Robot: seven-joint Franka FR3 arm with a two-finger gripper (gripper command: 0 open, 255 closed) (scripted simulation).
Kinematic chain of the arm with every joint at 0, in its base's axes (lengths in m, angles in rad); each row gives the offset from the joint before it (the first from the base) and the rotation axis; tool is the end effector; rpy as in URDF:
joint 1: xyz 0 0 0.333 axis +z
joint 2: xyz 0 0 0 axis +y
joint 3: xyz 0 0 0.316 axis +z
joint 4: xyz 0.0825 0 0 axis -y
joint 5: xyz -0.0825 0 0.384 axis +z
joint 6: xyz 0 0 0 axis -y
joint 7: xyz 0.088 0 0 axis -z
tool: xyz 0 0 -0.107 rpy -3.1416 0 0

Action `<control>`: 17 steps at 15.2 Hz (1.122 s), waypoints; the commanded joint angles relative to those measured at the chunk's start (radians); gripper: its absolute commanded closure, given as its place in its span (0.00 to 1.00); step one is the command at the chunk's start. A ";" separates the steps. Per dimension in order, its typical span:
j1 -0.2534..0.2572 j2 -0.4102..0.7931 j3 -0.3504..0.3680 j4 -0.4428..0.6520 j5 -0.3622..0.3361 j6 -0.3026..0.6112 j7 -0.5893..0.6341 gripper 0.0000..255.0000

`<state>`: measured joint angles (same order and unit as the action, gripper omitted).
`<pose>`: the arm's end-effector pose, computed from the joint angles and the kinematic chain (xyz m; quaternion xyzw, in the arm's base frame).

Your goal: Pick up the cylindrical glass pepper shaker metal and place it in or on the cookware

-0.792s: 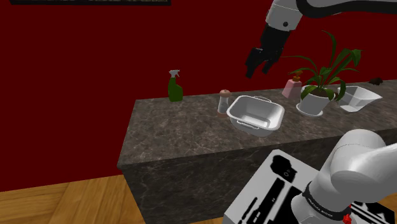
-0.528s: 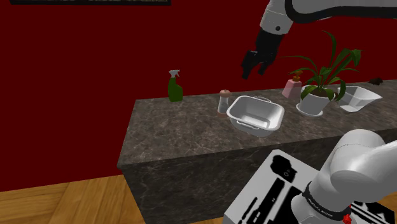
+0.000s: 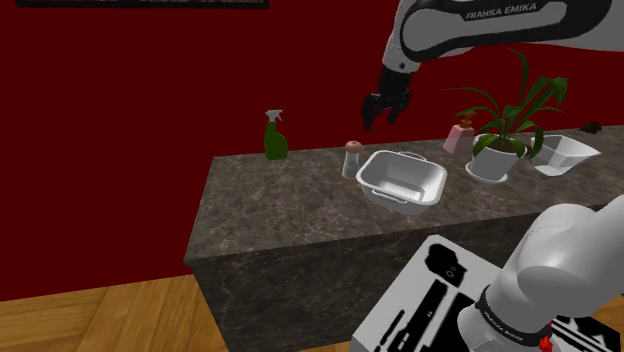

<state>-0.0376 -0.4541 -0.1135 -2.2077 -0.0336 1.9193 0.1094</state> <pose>0.4270 -0.0744 0.5720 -0.9892 0.1214 -0.0817 0.0073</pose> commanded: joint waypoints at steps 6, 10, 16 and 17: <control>-0.020 0.240 -0.056 0.090 0.013 0.119 -0.040 0.00; -0.034 0.385 -0.083 0.171 0.036 0.163 -0.068 0.00; -0.066 0.609 -0.112 0.327 0.085 0.200 -0.111 0.00; -0.068 0.620 -0.112 0.336 0.088 0.200 -0.113 0.00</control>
<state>-0.1023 0.1402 -0.2239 -1.8917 0.0486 2.1169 -0.0003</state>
